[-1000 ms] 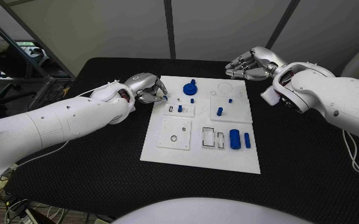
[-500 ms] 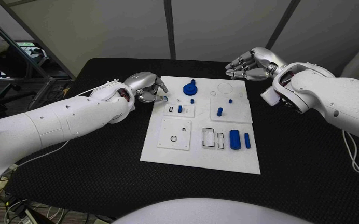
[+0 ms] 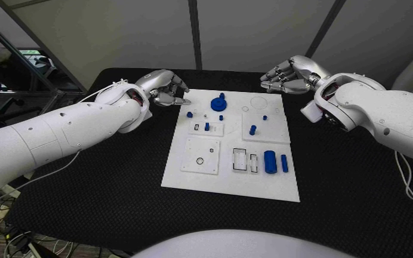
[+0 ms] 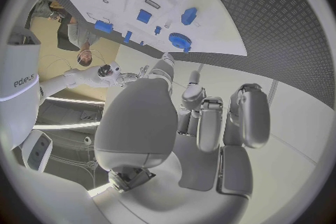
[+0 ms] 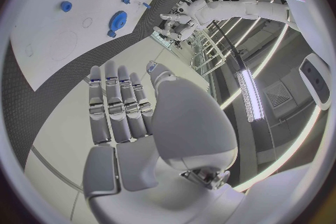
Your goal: Assemble the parts on the task board
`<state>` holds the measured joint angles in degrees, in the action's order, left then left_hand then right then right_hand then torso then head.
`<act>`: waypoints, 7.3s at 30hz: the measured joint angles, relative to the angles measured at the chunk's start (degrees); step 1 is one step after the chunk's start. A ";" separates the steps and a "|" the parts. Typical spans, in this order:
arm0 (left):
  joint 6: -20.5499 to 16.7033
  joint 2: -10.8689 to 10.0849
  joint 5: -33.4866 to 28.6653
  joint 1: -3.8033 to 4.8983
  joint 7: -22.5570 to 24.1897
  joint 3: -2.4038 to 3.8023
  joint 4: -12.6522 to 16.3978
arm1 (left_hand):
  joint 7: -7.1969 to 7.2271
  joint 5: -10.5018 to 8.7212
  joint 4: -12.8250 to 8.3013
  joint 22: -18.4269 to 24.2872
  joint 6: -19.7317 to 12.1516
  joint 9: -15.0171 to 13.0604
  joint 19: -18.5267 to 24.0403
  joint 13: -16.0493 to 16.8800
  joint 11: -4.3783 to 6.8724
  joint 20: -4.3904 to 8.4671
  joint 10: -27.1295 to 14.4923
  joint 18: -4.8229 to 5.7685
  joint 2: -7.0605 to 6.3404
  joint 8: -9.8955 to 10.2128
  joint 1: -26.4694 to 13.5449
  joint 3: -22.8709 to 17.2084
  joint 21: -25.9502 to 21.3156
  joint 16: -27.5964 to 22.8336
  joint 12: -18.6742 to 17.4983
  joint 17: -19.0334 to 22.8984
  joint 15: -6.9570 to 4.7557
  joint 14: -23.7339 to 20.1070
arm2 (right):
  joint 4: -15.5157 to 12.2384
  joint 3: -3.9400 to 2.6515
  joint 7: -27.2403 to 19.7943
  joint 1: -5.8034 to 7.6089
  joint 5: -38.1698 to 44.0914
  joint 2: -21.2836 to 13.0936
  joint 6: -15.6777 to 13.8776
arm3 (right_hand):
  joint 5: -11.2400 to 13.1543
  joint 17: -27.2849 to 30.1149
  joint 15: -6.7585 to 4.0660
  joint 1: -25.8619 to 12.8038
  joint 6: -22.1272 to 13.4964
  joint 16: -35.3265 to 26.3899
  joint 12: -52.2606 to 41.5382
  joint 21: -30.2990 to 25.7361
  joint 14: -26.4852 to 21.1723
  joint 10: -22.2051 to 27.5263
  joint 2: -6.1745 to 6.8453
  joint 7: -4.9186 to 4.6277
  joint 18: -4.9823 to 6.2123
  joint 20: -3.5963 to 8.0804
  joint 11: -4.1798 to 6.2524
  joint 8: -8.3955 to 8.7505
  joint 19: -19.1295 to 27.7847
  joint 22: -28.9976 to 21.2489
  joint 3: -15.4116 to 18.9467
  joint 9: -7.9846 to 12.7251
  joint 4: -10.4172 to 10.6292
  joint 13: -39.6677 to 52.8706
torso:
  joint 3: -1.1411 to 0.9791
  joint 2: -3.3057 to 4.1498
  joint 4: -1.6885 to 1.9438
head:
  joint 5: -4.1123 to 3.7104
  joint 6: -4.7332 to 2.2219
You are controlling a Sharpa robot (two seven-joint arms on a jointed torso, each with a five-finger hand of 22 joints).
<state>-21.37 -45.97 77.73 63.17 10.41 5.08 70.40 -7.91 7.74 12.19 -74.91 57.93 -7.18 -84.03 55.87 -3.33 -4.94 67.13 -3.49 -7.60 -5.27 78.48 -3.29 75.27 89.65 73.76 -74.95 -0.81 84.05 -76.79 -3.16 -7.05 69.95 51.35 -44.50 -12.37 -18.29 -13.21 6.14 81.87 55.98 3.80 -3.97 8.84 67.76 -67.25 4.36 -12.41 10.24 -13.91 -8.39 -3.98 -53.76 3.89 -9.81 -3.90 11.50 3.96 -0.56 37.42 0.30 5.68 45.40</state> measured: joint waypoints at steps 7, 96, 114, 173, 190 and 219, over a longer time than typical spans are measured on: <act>7.34 0.16 -1.42 1.48 -4.12 0.48 0.50 | 0.45 0.00 1.75 0.00 1.56 -0.41 0.00 -1.42 -0.08 0.00 -0.89 0.00 1.53 -1.90 -1.53 2.02 -1.48 0.00 -0.61 0.00 0.00 0.00 | 0.15 0.00 0.00 0.00 0.00 0.26 0.00 | 0.00 0.00 0.00 0.00 0.00 0.00 0.00 0.00 0.00 0.00 0.00 0.00 0.00 0.00 0.00 0.00 0.00 0.00 0.00 0.00 0.00 0.00 | -0.02 -0.01 0.01 | 0.21 -0.27; 33.00 12.54 30.28 18.01 -3.88 -17.53 -5.95 | 3.93 -2.20 4.25 0.00 -7.86 -12.20 1.65 -8.96 3.62 1.86 -7.42 -3.50 2.78 -16.87 -6.08 8.17 -19.90 -4.77 -6.65 0.00 -1.96 -0.10 | 0.82 0.01 0.06 0.00 0.34 1.87 0.04 | 0.00 0.11 0.00 -0.31 0.00 0.00 0.00 0.00 0.00 0.00 -0.31 0.00 0.00 0.20 0.00 0.00 -0.21 0.00 -0.16 0.00 0.16 0.00 | 0.02 0.09 -0.04 | 0.04 -1.01; 32.55 13.60 31.49 17.83 -3.29 -17.61 -6.60 | 4.14 -2.22 4.25 0.00 -7.65 -12.20 1.65 -8.82 3.84 1.86 -7.20 -3.50 4.06 -16.87 -4.35 7.07 -19.90 -4.77 -6.65 0.00 -2.16 0.09 | 0.88 0.01 0.05 0.00 0.36 2.04 0.06 | 0.00 0.10 0.00 -0.31 0.00 0.00 0.00 0.00 0.00 0.00 -0.31 0.00 0.00 0.20 0.00 0.00 -0.20 0.00 -0.16 0.00 0.16 0.00 | 0.01 0.06 -0.01 | 0.08 -0.92; 34.85 14.32 31.73 17.19 -2.12 -17.95 -7.20 | 4.74 -2.23 4.17 0.00 -5.61 -11.38 1.43 -8.48 4.25 2.07 -6.79 -3.50 6.78 -15.36 -1.64 4.93 -19.90 -4.22 -6.64 0.00 -2.35 -0.11 | 1.00 0.01 0.02 0.00 0.37 2.40 0.24 | 0.00 0.09 0.00 -0.31 0.00 0.00 0.00 -0.23 0.00 0.00 -0.31 0.00 0.00 0.20 0.00 0.00 -0.20 0.00 -0.16 0.00 0.16 0.00 | 0.02 0.07 0.02 | 0.05 -0.46; 35.17 14.24 31.75 17.19 -2.15 -17.96 -7.07 | 4.50 -2.00 4.25 0.00 -4.54 -10.87 1.43 -8.31 4.02 2.07 -6.34 -3.51 8.85 -14.31 -1.30 4.22 -19.90 -4.22 -6.64 0.00 -2.35 -0.11 | 1.06 0.01 0.00 0.00 0.37 2.42 0.30 | 0.00 0.09 0.00 -0.31 0.00 0.00 0.00 -0.22 0.00 0.00 -0.31 0.00 0.00 0.20 0.00 0.00 -0.20 0.00 -0.16 0.00 0.16 0.00 | 0.02 0.06 0.02 | 0.12 -0.39; 34.94 14.21 31.75 17.19 -2.20 -17.96 -7.05 | 4.24 -2.00 4.47 0.00 -3.45 -10.20 1.43 -8.06 3.62 2.07 -5.78 -3.50 8.74 -12.21 -5.12 4.79 -19.23 -3.99 -6.83 0.00 -2.35 -0.11 | 1.12 0.01 0.00 0.00 0.38 2.45 0.35 | 0.00 0.16 0.00 -0.31 0.00 0.00 0.00 -0.22 0.00 0.00 -0.31 0.00 0.00 0.20 0.00 0.00 -0.20 0.00 -0.16 0.00 0.16 0.00 | 0.00 0.06 -0.02 | 0.08 -0.31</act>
<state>13.56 -31.76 109.48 80.36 8.21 -12.88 63.35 -3.67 5.74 16.66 -74.91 54.48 -17.37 -82.59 47.81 0.29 -2.87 61.35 -6.99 1.15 -17.48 73.36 1.50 56.04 85.66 66.93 -74.95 -3.17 83.95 -75.67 -3.15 -7.04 69.95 51.73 -42.04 -12.03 -18.29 -13.05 6.14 81.57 55.98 3.80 -3.97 8.62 67.76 -67.25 4.05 -12.41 10.24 -13.71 -8.39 -3.98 -53.97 3.89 -9.97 -3.91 11.66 3.96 -0.56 37.48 0.29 5.76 45.09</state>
